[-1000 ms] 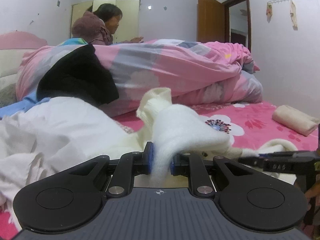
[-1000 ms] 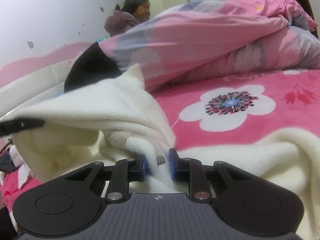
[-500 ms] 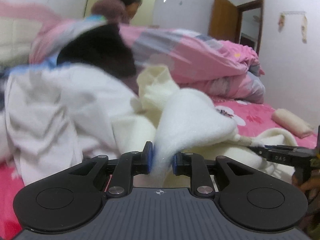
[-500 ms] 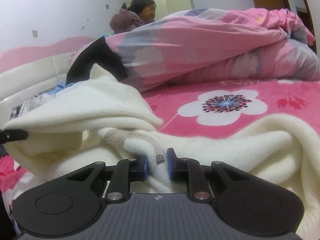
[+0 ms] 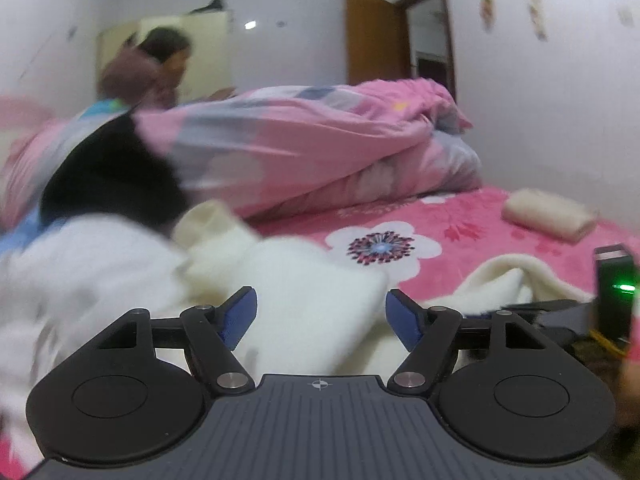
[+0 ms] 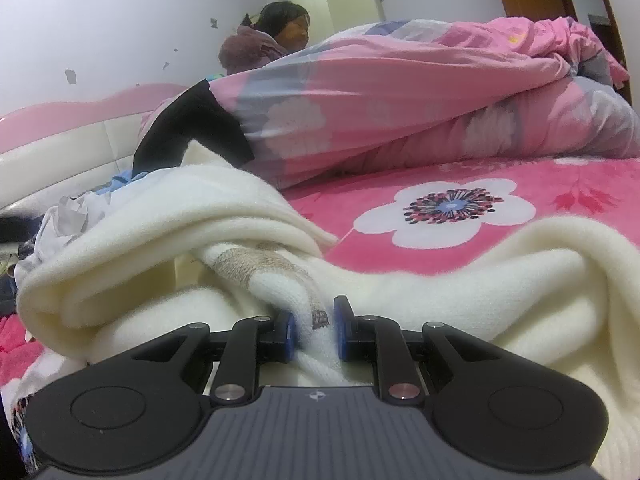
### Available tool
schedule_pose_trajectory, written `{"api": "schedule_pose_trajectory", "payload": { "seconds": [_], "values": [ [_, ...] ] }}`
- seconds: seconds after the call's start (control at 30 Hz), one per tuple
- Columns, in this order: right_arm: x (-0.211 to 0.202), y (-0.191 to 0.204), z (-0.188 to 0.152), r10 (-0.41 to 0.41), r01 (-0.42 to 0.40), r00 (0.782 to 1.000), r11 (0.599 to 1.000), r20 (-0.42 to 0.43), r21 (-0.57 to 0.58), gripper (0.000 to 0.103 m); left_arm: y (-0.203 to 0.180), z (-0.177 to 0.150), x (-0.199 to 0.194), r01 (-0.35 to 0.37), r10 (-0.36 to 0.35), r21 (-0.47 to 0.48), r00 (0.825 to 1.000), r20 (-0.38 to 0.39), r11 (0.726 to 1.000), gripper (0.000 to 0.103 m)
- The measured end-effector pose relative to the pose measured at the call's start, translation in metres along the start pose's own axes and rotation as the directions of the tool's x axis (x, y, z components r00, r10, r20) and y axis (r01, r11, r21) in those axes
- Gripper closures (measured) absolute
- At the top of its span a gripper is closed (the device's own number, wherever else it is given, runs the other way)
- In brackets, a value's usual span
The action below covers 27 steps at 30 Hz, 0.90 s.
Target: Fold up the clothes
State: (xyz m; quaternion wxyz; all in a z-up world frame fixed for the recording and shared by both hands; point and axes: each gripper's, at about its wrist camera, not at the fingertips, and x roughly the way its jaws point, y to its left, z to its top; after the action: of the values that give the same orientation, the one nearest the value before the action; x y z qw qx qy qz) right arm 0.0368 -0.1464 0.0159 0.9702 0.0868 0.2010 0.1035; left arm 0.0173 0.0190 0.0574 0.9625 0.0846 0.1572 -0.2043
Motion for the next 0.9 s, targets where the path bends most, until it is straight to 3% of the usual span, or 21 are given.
{"api": "schedule_pose_trajectory", "payload": {
  "seconds": [0.1,0.17,0.33,0.4,0.53,0.6,0.77,0.9],
  "values": [
    [0.0,-0.001,-0.001,0.006,-0.006,1.0,1.0,0.002,0.002,0.084,-0.026,0.004,0.041,-0.036,0.039,0.138,0.999,-0.017,0.99,0.031],
    [-0.001,-0.001,-0.002,0.007,-0.007,1.0,1.0,0.005,0.001,0.084,-0.038,0.0,0.063,-0.094,0.105,0.205,0.993,-0.046,0.974,0.032],
    [0.0,0.0,-0.003,0.004,-0.004,1.0,1.0,0.011,-0.003,0.083,-0.04,-0.007,0.069,-0.114,0.125,0.223,0.992,-0.034,0.968,0.035],
    [0.0,0.0,-0.003,0.006,-0.006,1.0,1.0,0.013,-0.002,0.083,-0.037,-0.007,0.067,-0.108,0.117,0.209,0.993,-0.031,0.972,0.043],
    [-0.001,0.0,-0.004,0.009,-0.009,1.0,1.0,0.017,-0.002,0.083,-0.023,-0.003,0.064,-0.089,0.093,0.113,0.995,-0.032,0.99,0.06],
    [-0.001,0.0,-0.004,0.008,-0.008,1.0,1.0,0.018,-0.005,0.083,-0.013,-0.001,0.06,-0.097,0.098,0.042,0.995,-0.03,0.994,0.079],
    [-0.001,0.001,-0.004,0.006,-0.006,1.0,1.0,0.019,-0.007,0.083,0.028,-0.001,0.042,-0.162,0.16,-0.137,0.987,-0.029,0.977,0.086],
    [-0.001,0.001,-0.004,0.007,-0.006,1.0,1.0,0.02,-0.01,0.083,0.07,-0.005,0.004,-0.282,0.288,-0.252,0.958,-0.016,0.926,0.088]
  ]
}}
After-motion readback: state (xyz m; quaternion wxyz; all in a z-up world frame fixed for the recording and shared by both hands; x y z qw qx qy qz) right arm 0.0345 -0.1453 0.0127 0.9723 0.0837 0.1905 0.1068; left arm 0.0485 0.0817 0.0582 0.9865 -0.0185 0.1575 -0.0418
